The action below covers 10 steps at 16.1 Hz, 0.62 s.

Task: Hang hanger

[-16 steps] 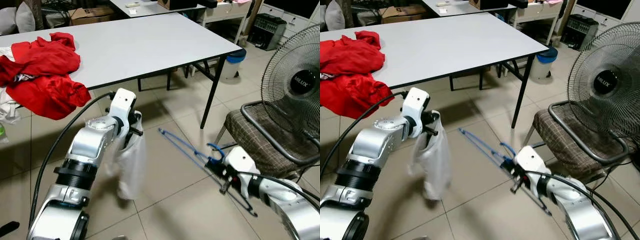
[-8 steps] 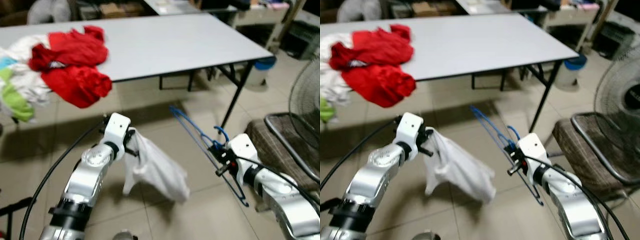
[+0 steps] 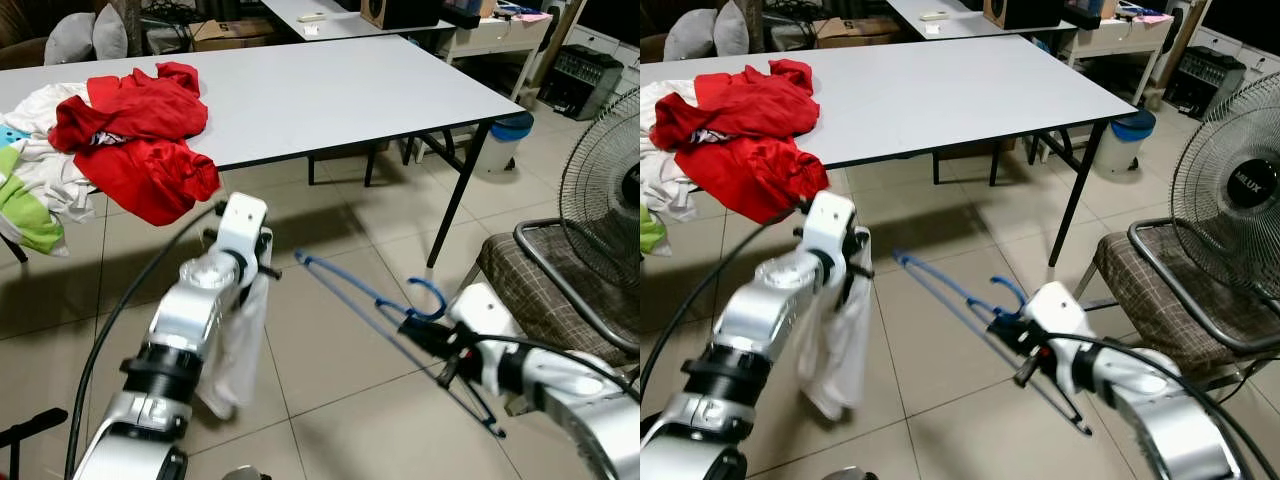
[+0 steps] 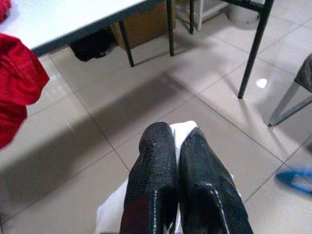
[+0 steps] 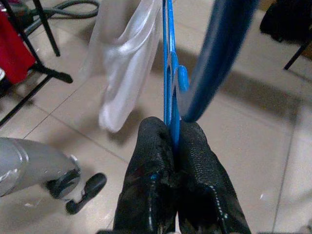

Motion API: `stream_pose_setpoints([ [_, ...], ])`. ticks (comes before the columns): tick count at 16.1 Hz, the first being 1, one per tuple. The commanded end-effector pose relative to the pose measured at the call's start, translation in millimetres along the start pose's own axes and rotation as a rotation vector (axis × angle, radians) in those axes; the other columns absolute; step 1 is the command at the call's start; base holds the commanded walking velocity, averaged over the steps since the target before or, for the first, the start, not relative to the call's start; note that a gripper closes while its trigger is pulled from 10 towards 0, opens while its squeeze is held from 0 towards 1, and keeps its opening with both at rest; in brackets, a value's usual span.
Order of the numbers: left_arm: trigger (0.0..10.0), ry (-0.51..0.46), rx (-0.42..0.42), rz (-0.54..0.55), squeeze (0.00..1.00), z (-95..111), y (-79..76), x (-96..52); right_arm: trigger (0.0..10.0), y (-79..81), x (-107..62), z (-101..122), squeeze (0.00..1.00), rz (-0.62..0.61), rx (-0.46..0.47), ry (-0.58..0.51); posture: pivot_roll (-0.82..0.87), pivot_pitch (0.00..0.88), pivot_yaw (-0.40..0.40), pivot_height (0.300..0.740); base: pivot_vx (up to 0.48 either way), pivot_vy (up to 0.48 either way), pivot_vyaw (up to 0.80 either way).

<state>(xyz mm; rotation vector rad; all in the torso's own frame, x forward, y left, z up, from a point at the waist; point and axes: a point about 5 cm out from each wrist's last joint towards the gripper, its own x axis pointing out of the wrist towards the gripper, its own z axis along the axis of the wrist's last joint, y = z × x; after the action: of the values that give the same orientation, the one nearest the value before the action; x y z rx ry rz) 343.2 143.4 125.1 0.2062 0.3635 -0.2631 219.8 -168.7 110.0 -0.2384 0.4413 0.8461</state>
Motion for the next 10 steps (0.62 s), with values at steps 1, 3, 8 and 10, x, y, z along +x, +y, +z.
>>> stream_pose_setpoints([
  [1, 10.0, -0.001, -0.006, 0.026, 0.00, 5, 3.1, 0.8, 10.0, -0.1, 7.0, 1, 0.00, -0.015, 0.008, 0.031, -0.08, 0.000, 0.015, 0.740, 0.000, 0.000, 0.00],
  [3, 10.0, 0.007, -0.005, 0.067, 0.00, 8, 6.9, 3.6, 10.0, 6.1, 14.7, 4, 0.00, -0.019, 0.040, 0.049, -0.08, 0.000, 0.017, 0.740, 0.000, 0.000, 0.00],
  [8, 10.0, -0.003, -0.001, 0.096, 0.00, 21, 7.3, 11.1, 10.0, 17.3, 30.0, 14, 0.00, -0.078, 0.107, -0.007, -0.06, 0.000, 0.039, 0.740, 0.000, 0.000, 0.00],
  [10, 10.0, -0.013, -0.019, 0.080, 0.00, 26, 3.7, 13.1, 10.0, 18.5, 34.8, 15, 0.00, -0.088, 0.122, -0.015, -0.06, 0.000, 0.047, 0.740, 0.000, 0.000, 0.00],
])
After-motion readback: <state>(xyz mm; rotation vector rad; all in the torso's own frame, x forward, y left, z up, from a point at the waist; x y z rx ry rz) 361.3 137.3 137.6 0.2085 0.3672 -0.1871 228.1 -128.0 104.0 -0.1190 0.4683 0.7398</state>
